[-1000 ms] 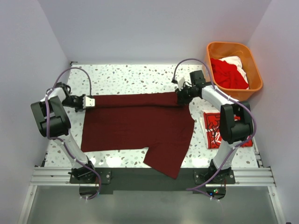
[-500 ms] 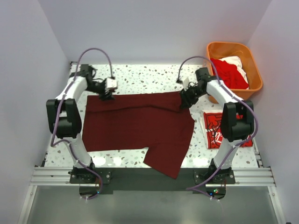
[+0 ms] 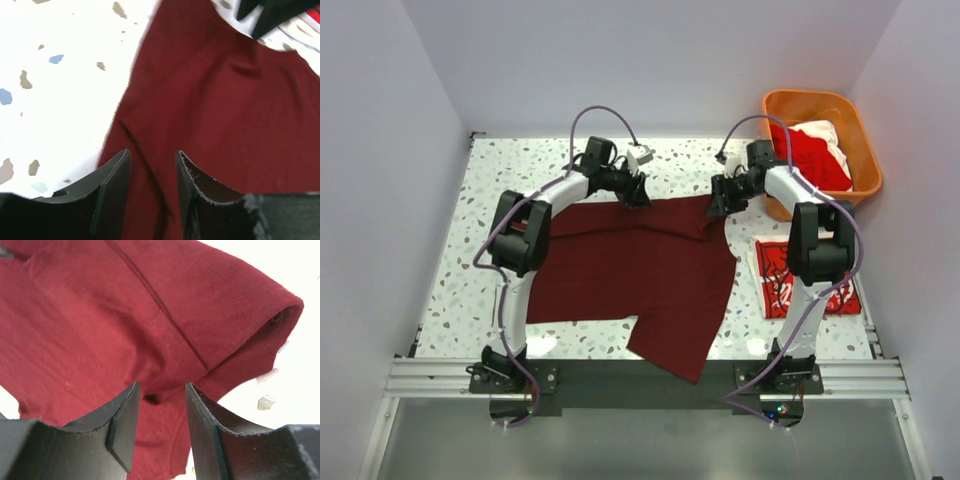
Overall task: Fold and stack the t-shirts
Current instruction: Fold the tshirt
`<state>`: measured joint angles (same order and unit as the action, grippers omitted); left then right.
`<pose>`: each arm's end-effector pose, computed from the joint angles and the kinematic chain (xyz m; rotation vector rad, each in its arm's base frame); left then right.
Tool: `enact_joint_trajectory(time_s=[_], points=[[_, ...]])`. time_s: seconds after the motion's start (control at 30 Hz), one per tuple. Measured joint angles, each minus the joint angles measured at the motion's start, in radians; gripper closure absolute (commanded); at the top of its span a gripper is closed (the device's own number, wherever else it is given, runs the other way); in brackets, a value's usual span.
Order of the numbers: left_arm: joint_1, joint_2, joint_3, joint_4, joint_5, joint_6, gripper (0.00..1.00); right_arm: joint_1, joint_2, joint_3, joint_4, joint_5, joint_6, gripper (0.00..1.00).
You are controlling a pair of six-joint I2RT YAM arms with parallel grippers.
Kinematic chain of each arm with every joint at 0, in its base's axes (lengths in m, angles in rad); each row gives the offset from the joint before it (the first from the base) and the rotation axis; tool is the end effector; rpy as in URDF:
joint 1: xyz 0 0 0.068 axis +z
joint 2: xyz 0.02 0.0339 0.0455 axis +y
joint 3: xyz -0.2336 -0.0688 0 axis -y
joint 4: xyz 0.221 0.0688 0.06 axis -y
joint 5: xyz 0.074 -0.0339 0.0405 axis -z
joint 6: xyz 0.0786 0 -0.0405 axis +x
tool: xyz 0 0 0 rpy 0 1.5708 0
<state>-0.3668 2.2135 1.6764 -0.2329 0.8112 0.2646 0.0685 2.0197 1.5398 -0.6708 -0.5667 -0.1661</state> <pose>0.4207 -0.2227 0.1498 1.0648 1.9702 -0.9926 0.3985 0.0696 0.1470 -0.4657 2.5695 0.7309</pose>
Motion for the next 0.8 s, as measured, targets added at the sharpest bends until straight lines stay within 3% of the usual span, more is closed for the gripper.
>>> enact_joint_trajectory(time_s=[0.23, 0.8], points=[[0.006, 0.125, 0.106, 0.060, -0.062, -0.165, 0.56, 0.001, 0.043, 0.000, 0.023, 0.026, 0.098, 0.54], [-0.028, 0.150, 0.107, 0.115, -0.060, -0.203, 0.58, 0.001, 0.075, -0.002, 0.057, 0.030, 0.211, 0.59]])
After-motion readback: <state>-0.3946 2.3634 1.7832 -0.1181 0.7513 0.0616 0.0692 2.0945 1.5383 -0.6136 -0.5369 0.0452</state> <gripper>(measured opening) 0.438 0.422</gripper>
